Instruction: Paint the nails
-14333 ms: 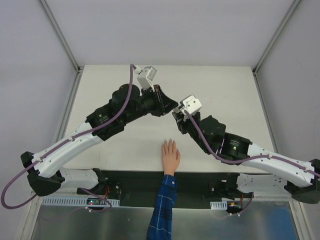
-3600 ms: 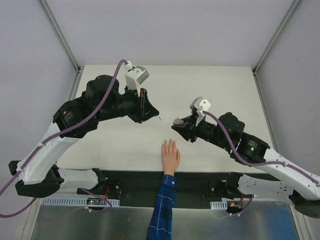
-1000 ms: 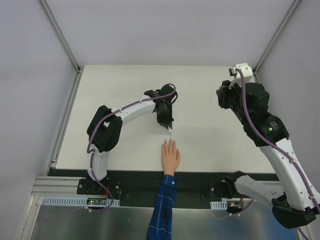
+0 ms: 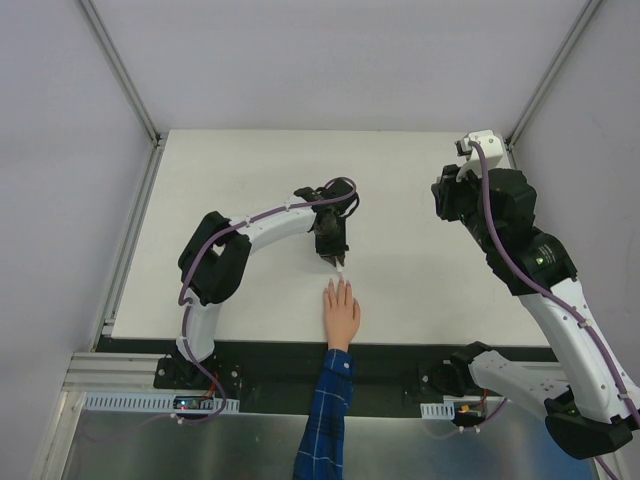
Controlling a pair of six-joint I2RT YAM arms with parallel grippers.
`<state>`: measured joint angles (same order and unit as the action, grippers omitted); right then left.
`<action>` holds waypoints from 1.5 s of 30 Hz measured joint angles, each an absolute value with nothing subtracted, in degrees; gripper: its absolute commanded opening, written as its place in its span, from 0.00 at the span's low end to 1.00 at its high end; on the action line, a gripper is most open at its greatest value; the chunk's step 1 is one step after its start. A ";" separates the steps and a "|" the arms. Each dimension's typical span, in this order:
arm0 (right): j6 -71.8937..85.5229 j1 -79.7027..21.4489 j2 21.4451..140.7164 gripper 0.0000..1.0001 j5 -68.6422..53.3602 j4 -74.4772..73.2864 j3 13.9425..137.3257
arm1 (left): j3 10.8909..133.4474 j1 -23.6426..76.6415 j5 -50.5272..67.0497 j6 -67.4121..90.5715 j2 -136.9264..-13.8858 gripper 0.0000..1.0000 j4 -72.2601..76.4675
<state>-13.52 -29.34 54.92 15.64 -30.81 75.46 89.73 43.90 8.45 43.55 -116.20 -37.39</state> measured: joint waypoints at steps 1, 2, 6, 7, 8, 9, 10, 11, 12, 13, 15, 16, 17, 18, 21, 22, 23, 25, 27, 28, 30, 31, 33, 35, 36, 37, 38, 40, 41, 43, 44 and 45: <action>-13.52 -29.34 54.92 0.00 15.64 -30.81 75.46 | 89.73 43.90 8.45 43.59 -116.20 0.00 -37.39; -13.52 -29.34 54.92 0.00 15.64 -30.81 75.46 | 89.73 43.90 8.45 43.68 -116.20 0.00 -37.39; -13.54 -29.34 54.92 0.00 15.64 -30.83 75.46 | 89.73 43.88 8.49 43.79 -116.27 0.00 -37.39; -13.54 -29.34 54.92 0.00 15.64 -30.81 75.46 | 89.73 43.88 8.49 43.81 -116.29 0.00 -37.39; -13.54 -29.34 54.92 0.00 15.64 -30.83 75.46 | 89.73 43.86 8.49 43.83 -116.31 0.00 -37.39; -13.54 -29.34 54.92 0.00 15.64 -30.83 75.46 | 89.73 43.83 8.51 43.90 -116.36 0.00 -37.39; -13.54 -29.34 54.92 0.00 15.64 -30.81 75.46 | 89.73 43.81 8.49 43.97 -116.36 0.00 -37.39; -13.54 -29.34 54.92 0.00 15.64 -30.83 75.46 | 89.71 43.81 8.49 44.01 -116.36 0.00 -37.39; -13.54 -29.34 54.92 0.00 15.64 -30.81 75.46 | 89.58 43.79 8.51 44.10 -116.36 0.00 -37.34; -13.54 -29.34 54.92 0.00 15.64 -30.83 75.46 | 89.45 43.79 8.51 44.14 -116.36 0.00 -37.36; -13.54 -29.34 54.92 0.00 15.64 -30.81 75.44 | 89.17 43.79 8.54 44.18 -116.38 0.00 -37.39; -13.54 -29.34 54.92 0.00 15.64 -30.83 75.44 | 89.10 43.77 8.54 44.18 -116.38 0.00 -37.41; -13.54 -29.34 54.92 0.00 15.64 -30.83 75.42 | 89.10 43.77 8.56 44.18 -116.38 0.00 -37.41; -13.54 -29.34 54.92 0.00 15.64 -30.83 75.42 | 89.10 43.77 8.60 44.18 -116.38 0.00 -37.41; -13.52 -29.34 54.92 0.00 15.62 -30.83 75.40 | 89.10 43.77 8.82 44.18 -116.38 0.00 -37.39; -13.54 -29.34 54.92 0.00 15.62 -30.83 75.40 | 89.10 43.77 8.84 44.18 -116.38 0.00 -37.41; -13.54 -29.34 54.92 0.00 15.64 -30.83 75.40 | 89.10 43.77 8.86 44.18 -116.38 0.00 -37.39; -13.52 -29.34 54.92 0.00 15.62 -30.83 75.40 | 89.10 43.77 8.88 44.18 -116.38 0.00 -37.39; -13.52 -29.34 54.92 0.00 15.62 -30.83 75.40 | 89.06 43.75 8.91 44.18 -116.38 0.00 -37.36; -13.52 -29.34 54.92 0.00 15.62 -30.83 75.40 | 88.90 43.42 8.95 44.21 -116.38 0.00 -37.26; -13.52 -29.34 54.92 0.00 15.62 -30.83 75.40 | 88.44 43.38 8.99 44.25 -116.38 0.00 -37.08; -13.52 -29.34 54.92 0.00 15.62 -30.83 75.40 | 88.16 43.35 9.06 44.23 -116.38 0.00 -37.08; -13.52 -29.34 54.92 0.00 15.62 -30.83 75.35 | 87.85 43.03 9.39 44.25 -116.38 0.00 -37.10; -13.52 -29.34 54.94 0.00 15.62 -30.83 75.24 | 87.81 43.00 9.78 44.25 -116.38 0.00 -37.08; -13.52 -29.34 54.98 0.00 15.62 -30.83 75.24 | 87.79 42.89 9.98 44.25 -116.38 0.00 -37.06; -13.52 -29.34 55.05 0.00 15.62 -30.83 75.24 | 87.81 42.65 10.07 44.25 -116.38 0.00 -37.04; -13.52 -29.34 55.09 0.00 15.62 -30.83 75.24 | 87.81 42.65 10.13 44.23 -116.38 0.00 -36.93; -13.52 -29.34 55.16 0.00 15.59 -30.83 75.24 | 87.79 42.61 10.22 44.23 -116.38 0.00 -36.73; -13.52 -29.34 55.20 0.00 15.59 -30.83 75.24 | 87.79 42.52 10.24 44.23 -116.38 0.00 -36.67; -13.50 -29.34 55.31 0.00 15.59 -30.83 75.24 | 87.79 42.52 10.33 44.21 -116.38 0.00 -36.58; -13.50 -29.34 55.35 0.00 15.57 -30.83 75.22 | 87.81 42.52 10.37 44.21 -116.38 0.00 -36.53; -13.50 -29.34 55.40 0.00 15.57 -30.83 75.20 | 87.81 42.52 10.44 44.21 -116.38 0.00 -36.49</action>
<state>-13.50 -29.34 55.40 15.57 -30.83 75.20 87.81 42.52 10.44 44.21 -116.38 -36.49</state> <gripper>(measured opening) 0.280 0.113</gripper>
